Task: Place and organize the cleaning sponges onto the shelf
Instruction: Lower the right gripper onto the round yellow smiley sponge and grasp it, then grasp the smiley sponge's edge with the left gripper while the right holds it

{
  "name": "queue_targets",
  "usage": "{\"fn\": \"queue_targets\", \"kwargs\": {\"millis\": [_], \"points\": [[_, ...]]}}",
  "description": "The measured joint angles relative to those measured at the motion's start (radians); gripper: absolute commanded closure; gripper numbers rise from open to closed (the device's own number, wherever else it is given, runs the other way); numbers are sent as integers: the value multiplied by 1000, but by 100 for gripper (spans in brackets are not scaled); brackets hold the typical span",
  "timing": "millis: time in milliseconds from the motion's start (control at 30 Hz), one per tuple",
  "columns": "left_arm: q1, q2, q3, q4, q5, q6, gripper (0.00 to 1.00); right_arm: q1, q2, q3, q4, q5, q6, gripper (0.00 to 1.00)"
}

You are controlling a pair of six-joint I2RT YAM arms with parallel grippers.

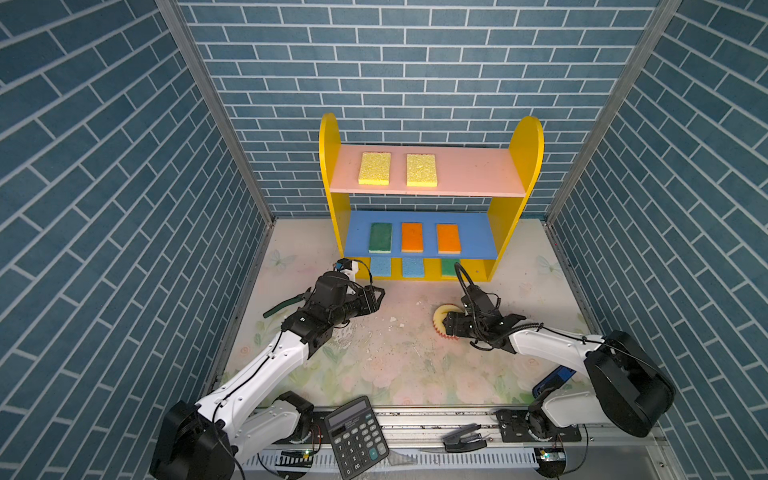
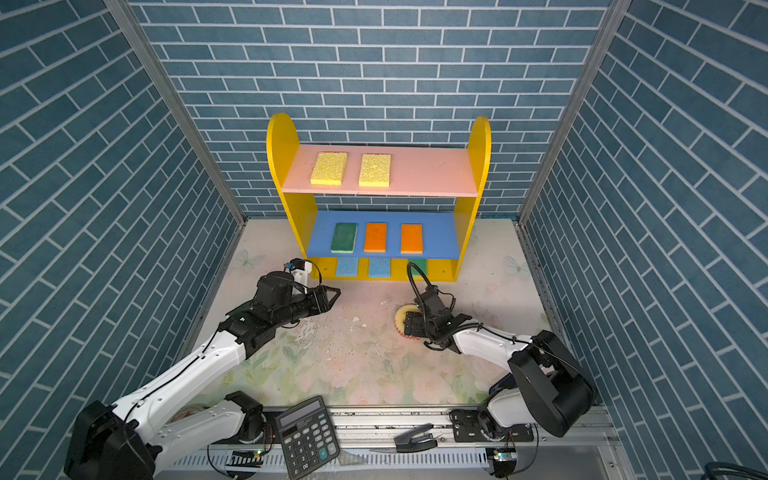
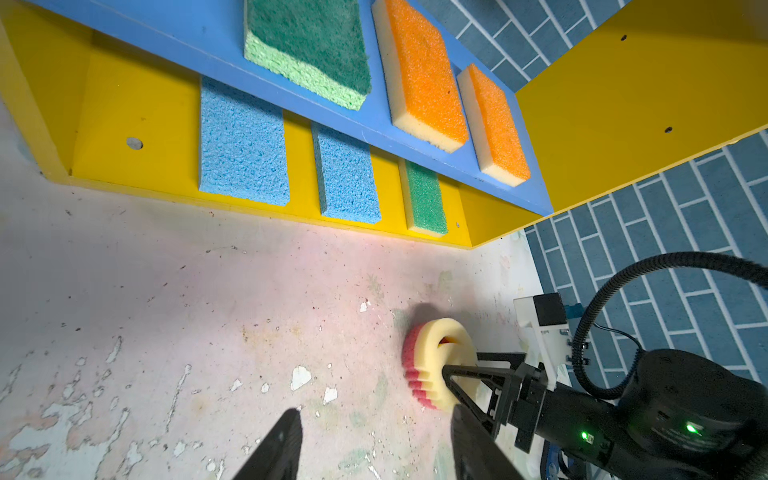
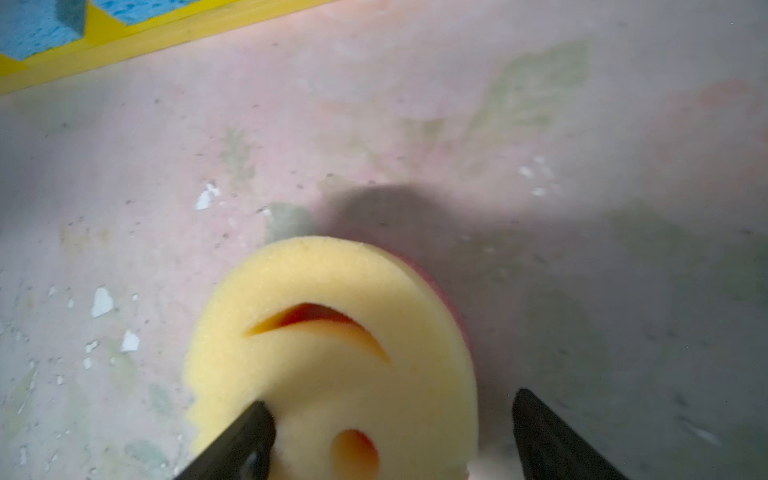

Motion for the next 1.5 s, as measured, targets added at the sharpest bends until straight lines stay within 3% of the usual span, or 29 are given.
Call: {"fn": "queue_targets", "kwargs": {"millis": [233, 433, 533, 667, 733, 933, 1133, 1333, 1500], "points": [[-6, 56, -8, 30, 21, -11, 41, 138, 113, 233, 50, -19, -14, 11], [-24, 98, -11, 56, 29, -11, 42, 167, 116, 270, 45, 3, -34, 11], [-59, 145, -12, 85, 29, -13, 41, 165, 116, 269, 4, 39, -36, 20], [-127, 260, -10, 134, 33, -16, 46, 159, 114, 250, -21, 66, -40, 40], [-146, 322, -7, 151, 47, -15, 47, 152, 114, 232, -21, 64, -29, 44], [-159, 452, 39, 167, 61, -15, 49, 110, 127, 202, -18, 26, 12, 40], [-174, 493, 54, 198, 69, -16, 52, 93, 202, 202, 21, -44, 42, 42], [-179, 538, 54, 239, 71, -31, 63, 93, 259, 202, 97, -92, 92, 71], [-179, 543, 56, 251, 61, -29, 60, 93, 256, 202, 88, -85, 95, 81]]}}
